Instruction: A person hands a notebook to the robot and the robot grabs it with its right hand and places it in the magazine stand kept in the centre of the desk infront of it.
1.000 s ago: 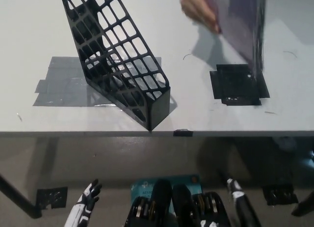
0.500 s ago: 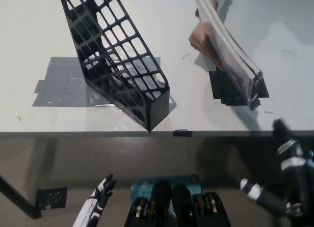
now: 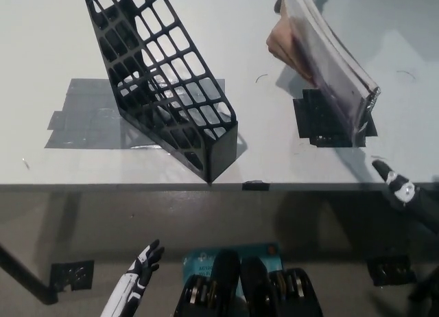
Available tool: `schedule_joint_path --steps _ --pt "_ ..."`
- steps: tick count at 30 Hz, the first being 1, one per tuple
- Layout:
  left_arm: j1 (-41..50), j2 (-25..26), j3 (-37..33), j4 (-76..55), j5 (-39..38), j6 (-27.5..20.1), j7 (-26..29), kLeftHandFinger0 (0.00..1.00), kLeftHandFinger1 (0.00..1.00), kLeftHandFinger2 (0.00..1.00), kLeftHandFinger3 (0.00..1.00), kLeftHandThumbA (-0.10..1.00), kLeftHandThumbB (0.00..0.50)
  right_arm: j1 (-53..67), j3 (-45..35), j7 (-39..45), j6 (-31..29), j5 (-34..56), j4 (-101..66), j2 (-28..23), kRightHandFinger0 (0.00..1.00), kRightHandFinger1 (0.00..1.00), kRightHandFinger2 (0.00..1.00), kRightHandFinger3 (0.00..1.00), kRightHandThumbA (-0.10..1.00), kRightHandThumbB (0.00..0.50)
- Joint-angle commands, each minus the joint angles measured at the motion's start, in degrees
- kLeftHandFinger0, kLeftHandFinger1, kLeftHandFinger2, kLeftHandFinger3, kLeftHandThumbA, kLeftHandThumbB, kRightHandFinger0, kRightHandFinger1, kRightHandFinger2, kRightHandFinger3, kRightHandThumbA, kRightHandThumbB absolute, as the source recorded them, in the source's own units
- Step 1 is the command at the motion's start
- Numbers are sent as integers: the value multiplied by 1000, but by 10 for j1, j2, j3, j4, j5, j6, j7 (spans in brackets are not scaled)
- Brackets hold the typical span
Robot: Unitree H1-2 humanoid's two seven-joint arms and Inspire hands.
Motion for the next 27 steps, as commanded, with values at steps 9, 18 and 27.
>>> schedule_joint_path --steps 9,18,27 --pt "-2 3 3 -7 -15 -21 -9 1000 1000 1000 1000 1000 500 -112 20 5 73 -39 65 -2 1000 1000 1000 1000 1000 394" --pt "0 1 5 -9 -17 -21 -6 1000 1000 1000 1000 1000 500 -160 45 6 89 -56 97 4 1000 1000 1000 1000 1000 358" --pt "10 1 11 -13 -19 -21 1 1000 1000 1000 1000 1000 500 -235 49 13 77 -41 213 -20 1000 1000 1000 1000 1000 325"
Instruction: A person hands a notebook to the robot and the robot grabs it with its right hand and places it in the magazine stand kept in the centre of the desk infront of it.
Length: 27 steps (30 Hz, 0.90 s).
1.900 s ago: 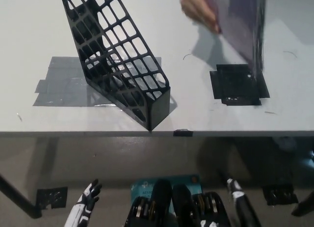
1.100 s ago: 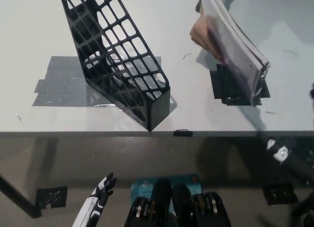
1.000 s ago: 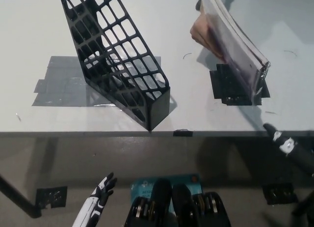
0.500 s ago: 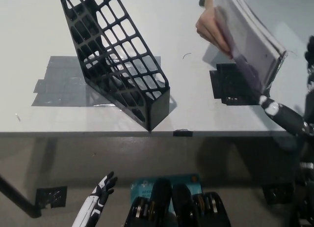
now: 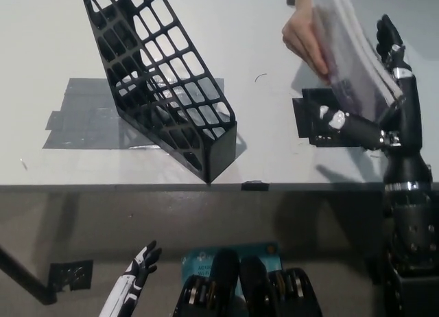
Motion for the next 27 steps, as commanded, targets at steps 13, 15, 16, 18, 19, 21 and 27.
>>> schedule_joint_path --steps 13,15,16,18,19,21,27 --pt "-7 0 17 -12 -13 -21 -4 1000 1000 1000 1000 1000 500 -145 -10 3 17 31 167 -10 6 9 13 25 777 84" --pt "-7 0 18 -13 -13 -21 -4 1000 1000 1000 1000 1000 500 -146 -3 0 23 16 167 -13 0 0 1 1 834 54" --pt "-6 -1 19 -13 -15 -21 -5 1000 1000 1000 1000 1000 500 -145 1 -5 20 7 169 -11 0 0 0 0 908 52" --pt "-5 -3 20 -13 -18 -21 -5 1000 1000 1000 1000 1000 500 -142 -1 -2 19 22 167 -4 0 0 0 0 944 54" --pt "-11 -2 21 -11 -20 -21 -7 1000 1000 1000 1000 1000 500 -146 -6 4 22 39 168 0 0 0 39 23 937 39" --pt "-16 1 20 -11 -17 -21 -6 1000 1000 1000 1000 1000 500 -147 -9 6 22 50 167 4 0 0 106 84 944 29" --pt "-20 5 18 -11 -8 -21 -3 1000 1000 1000 1000 1000 500 -143 -18 6 27 65 155 9 0 0 72 68 947 13"
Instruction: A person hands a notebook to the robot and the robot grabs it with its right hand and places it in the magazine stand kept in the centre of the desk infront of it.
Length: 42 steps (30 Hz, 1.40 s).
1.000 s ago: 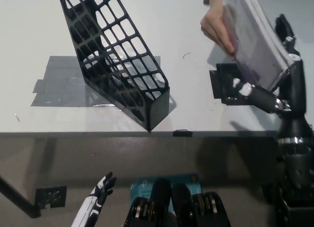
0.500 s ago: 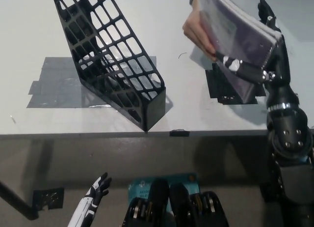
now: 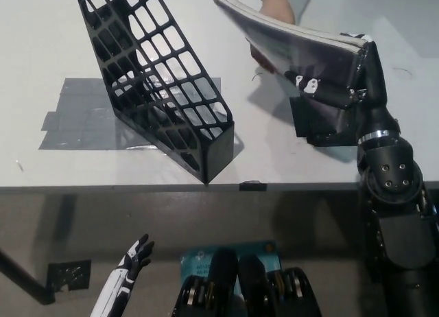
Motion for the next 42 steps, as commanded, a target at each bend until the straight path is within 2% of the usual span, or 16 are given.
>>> schedule_joint_path --steps 1,6,8,11,12,13,17,23,27,28,30,33,35,36,40,42 --pt "-6 6 3 -10 -1 -21 -3 1000 1000 1000 1000 1000 500 -29 -10 6 4 36 -24 9 0 0 46 50 952 8" --pt "-8 5 4 -9 -1 -21 -2 1000 1000 1000 1000 1000 500 -28 -24 6 0 64 -41 20 0 0 0 0 964 55" --pt "-11 4 7 -7 -8 -21 -6 1000 1000 1000 1000 1000 500 -29 -33 16 14 93 -71 26 0 0 0 0 978 54" --pt "-11 3 7 -7 -10 -21 -6 1000 1000 1000 1000 1000 500 -31 -55 20 55 146 -121 43 0 0 0 0 914 79" --pt "-14 3 8 -6 -10 -21 -6 1000 1000 1000 1000 1000 500 -35 -63 19 70 164 -140 49 0 0 0 0 882 66" --pt "-17 4 8 -6 -10 -21 -7 1000 1000 1000 1000 1000 500 -42 -73 16 86 188 -167 57 0 0 0 0 939 89" --pt "-19 5 9 -4 -14 -21 -10 1000 1000 1000 1000 1000 500 -60 -100 -14 132 213 -232 75 0 0 0 0 902 66" --pt "-21 7 9 -6 -4 -21 -7 1000 1000 1000 1000 1000 500 -88 -131 -37 154 252 -278 95 0 0 0 0 920 12" --pt "-21 7 9 -7 -5 -21 -7 1000 1000 1000 1000 1000 500 -93 -138 -47 160 258 -290 103 0 0 0 0 872 15" --pt "-22 7 10 -6 -9 -21 -8 1000 1000 1000 1000 1000 500 -101 -143 -65 168 259 -305 119 0 0 0 0 813 28" --pt "-22 7 11 -5 -10 -21 -9 1000 1000 1000 1000 1000 500 -105 -141 -75 177 255 -316 127 0 0 0 0 814 34" --pt "-23 7 11 -6 -10 -21 -8 1000 1000 1000 1000 1000 500 -110 -127 -80 171 237 -325 141 0 0 0 0 807 2" --pt "-23 7 11 -6 -9 -21 -8 1000 1000 1000 1000 1000 500 -110 -122 -85 166 229 -320 151 0 0 0 0 810 0" --pt "-23 7 11 -6 -8 -21 -8 1000 1000 1000 1000 1000 500 -107 -109 -90 169 200 -318 150 0 0 0 0 864 0" --pt "-24 7 8 -7 -4 -21 -9 1000 1000 1000 1000 1000 500 -104 -101 -111 164 193 -311 176 0 0 0 0 761 0" --pt "-24 9 8 -8 -2 -21 -9 1000 1000 1000 1000 1000 500 -103 -94 -120 154 190 -301 193 0 0 0 0 746 1"
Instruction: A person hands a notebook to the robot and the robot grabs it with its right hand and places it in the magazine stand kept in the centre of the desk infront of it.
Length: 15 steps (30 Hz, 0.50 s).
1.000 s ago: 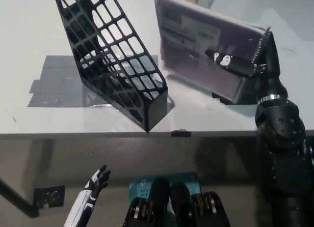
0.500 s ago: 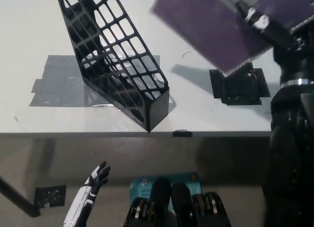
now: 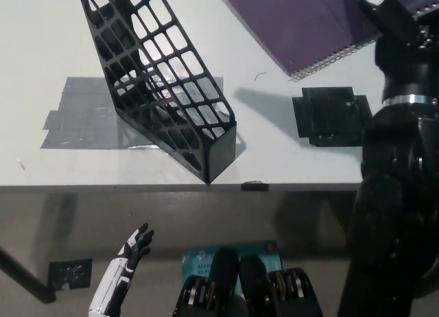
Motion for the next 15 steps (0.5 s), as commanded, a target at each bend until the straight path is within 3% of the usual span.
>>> schedule_joint_path --steps 1,6,15 --pt "-7 9 4 -9 -2 -21 -9 1000 1000 1000 1000 1000 500 -38 25 -36 -23 -15 -6 44 0 0 0 0 745 0" --pt "-8 10 3 -12 7 -21 -6 1000 1000 1000 1000 1000 500 -40 37 -53 -36 -29 19 75 0 0 0 0 747 0" --pt "-9 12 2 -13 12 -21 -4 1000 1000 1000 1000 1000 500 -47 77 -97 -76 -36 79 86 0 0 0 0 780 0"
